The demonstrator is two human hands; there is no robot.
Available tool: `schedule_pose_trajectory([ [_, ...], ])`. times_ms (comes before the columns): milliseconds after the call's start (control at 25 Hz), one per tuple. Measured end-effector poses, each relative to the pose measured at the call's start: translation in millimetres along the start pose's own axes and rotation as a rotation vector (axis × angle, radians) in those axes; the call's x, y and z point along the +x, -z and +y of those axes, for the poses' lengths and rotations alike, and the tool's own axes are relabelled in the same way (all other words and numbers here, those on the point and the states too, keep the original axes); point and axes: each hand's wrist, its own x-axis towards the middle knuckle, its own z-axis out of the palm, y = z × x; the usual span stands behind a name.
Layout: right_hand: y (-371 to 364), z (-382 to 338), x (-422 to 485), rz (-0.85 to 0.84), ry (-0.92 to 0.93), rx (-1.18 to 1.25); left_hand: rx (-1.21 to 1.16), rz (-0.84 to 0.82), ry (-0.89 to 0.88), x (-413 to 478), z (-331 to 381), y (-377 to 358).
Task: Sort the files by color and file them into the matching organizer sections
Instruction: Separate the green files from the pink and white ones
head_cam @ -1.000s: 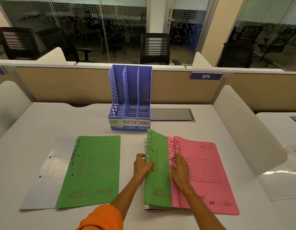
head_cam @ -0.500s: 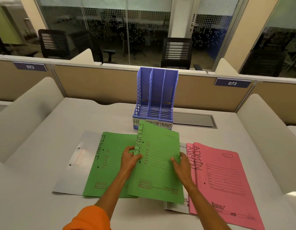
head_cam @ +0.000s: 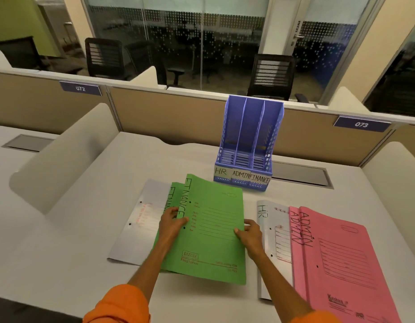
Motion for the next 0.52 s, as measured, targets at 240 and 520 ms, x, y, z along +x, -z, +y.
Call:
schedule_pose_trajectory([
  [240, -34, -10, 0, -0.008, -0.003, -0.085, 0.098, 0.045, -0.026, 18, -8, 24],
  [520, -49, -13, 5, 0.037, 0.006, -0.169, 0.234, -0.007, -0.015, 37, -8, 26],
])
